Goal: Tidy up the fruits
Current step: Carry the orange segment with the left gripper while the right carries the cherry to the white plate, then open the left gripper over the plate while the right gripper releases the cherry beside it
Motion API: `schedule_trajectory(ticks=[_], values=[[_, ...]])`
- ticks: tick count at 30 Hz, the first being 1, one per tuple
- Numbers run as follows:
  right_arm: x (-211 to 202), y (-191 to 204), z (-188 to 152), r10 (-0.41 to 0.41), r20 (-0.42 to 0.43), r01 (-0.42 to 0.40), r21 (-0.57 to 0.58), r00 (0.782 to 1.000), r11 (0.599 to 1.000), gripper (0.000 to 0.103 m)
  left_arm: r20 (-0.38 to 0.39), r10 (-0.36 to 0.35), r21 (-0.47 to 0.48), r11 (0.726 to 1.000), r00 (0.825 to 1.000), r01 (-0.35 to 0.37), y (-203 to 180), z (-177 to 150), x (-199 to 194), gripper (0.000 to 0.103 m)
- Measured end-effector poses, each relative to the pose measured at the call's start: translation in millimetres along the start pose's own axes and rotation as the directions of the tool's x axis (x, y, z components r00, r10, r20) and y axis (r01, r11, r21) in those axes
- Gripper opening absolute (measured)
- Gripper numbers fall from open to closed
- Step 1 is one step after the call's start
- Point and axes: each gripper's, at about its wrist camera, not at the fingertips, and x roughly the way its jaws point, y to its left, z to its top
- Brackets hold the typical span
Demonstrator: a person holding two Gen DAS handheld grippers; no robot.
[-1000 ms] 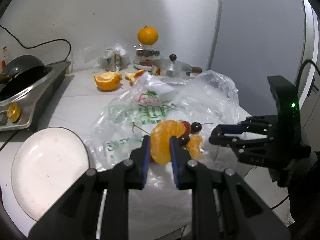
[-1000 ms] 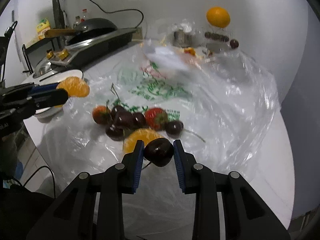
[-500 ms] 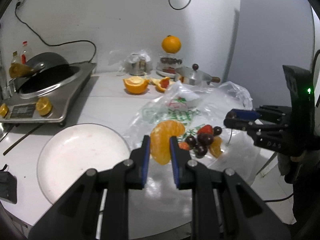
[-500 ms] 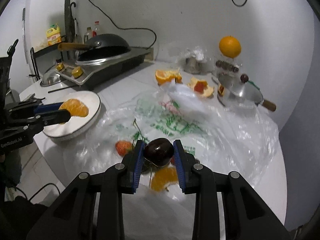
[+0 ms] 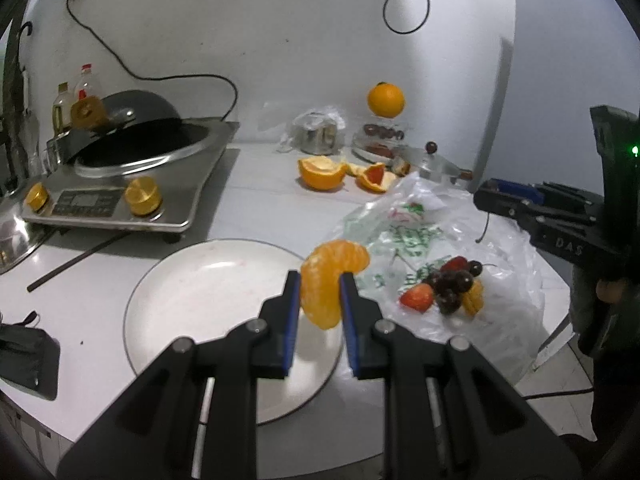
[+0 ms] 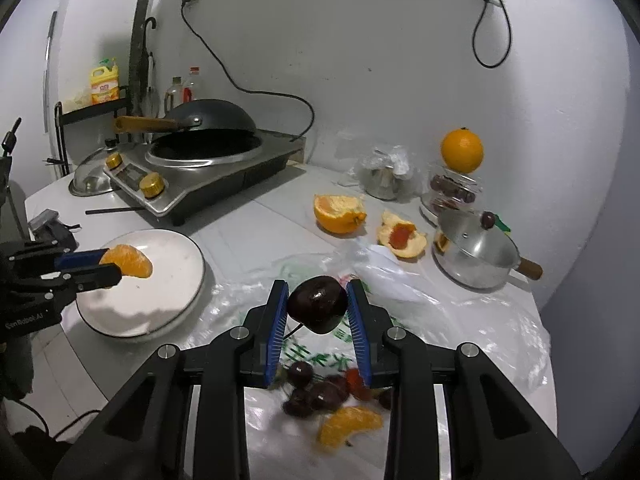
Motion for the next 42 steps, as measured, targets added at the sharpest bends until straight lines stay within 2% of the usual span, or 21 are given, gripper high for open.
schedule_trajectory(ticks=[10, 18, 29, 42], values=[[22, 43, 13, 0.106, -0.032, -0.107, -0.031, 0.994, 0.994, 0.032, -0.032, 0.006, -0.04, 0.999, 0.999, -0.008, 27, -15, 2, 0.02], [42, 77, 15, 0.158, -0.067, -0.162, -0.058, 0.985, 0.985, 0.032, -0.066, 0.021, -0.063, 0.998, 0.998, -0.025, 48, -29, 5, 0.02], [72, 112, 10, 0.214, -0.136, -0.226, -0.082, 0.967, 0.971, 0.032, -0.099, 0.02, -0.089, 0.996, 0.995, -0.029, 70, -41, 13, 0.02], [103, 138, -3, 0.244, -0.217, -0.268, -0.091, 0.945, 0.959, 0.032, -0.128, 0.024, -0.097, 0.995, 0.992, -0.036, 78, -43, 19, 0.021]])
